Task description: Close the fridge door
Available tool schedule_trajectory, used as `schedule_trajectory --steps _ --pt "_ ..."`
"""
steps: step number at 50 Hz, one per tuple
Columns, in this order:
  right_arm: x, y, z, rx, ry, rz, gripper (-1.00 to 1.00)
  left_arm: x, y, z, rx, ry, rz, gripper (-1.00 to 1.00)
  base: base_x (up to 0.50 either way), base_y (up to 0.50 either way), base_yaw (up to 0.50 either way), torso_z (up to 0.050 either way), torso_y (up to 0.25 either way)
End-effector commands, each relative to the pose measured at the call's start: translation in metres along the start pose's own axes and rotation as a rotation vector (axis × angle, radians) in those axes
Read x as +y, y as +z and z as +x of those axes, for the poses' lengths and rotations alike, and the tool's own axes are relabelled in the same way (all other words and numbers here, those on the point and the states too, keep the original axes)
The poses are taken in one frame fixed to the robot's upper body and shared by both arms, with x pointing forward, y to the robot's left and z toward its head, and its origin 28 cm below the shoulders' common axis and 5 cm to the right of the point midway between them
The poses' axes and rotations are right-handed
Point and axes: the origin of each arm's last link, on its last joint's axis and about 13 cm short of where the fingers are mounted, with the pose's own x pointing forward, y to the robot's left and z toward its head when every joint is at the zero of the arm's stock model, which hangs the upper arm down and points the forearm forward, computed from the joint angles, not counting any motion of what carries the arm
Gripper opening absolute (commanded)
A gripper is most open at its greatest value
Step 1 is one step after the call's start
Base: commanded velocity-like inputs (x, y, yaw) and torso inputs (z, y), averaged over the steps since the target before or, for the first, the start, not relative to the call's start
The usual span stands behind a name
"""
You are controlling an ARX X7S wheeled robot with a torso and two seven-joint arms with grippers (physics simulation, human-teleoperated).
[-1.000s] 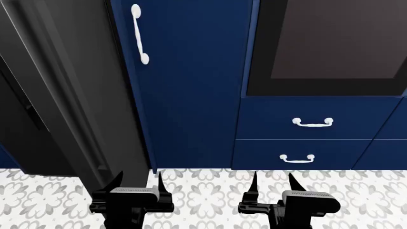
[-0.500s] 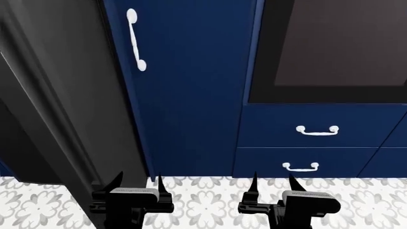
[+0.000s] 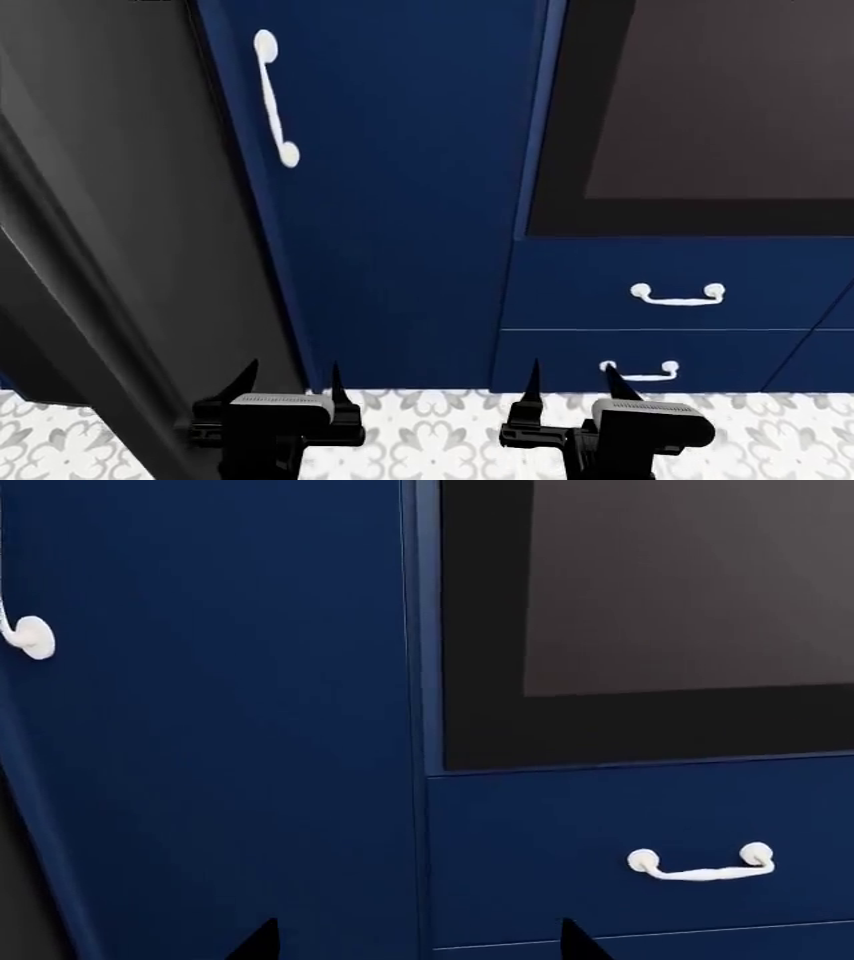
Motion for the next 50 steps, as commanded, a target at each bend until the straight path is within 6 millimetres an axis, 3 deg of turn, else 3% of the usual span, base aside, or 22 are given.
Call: schedule_trajectory --steps 1,50 --pt "0.0 0.0 0.0 0.0 0.0 0.0 1.0 0.0 0.0 0.0 0.0 0.0 0.0 1.0 0.22 0.0 0.0 0.0 0.0" --pt "-0.0002 -0.0005 0.0005 0.0 -0.003 0.0 1.0 -0.0003 -0.0003 0.0003 0.0 -0.004 -0.003 1.0 0.22 0.0 0.0 0.0 0.0"
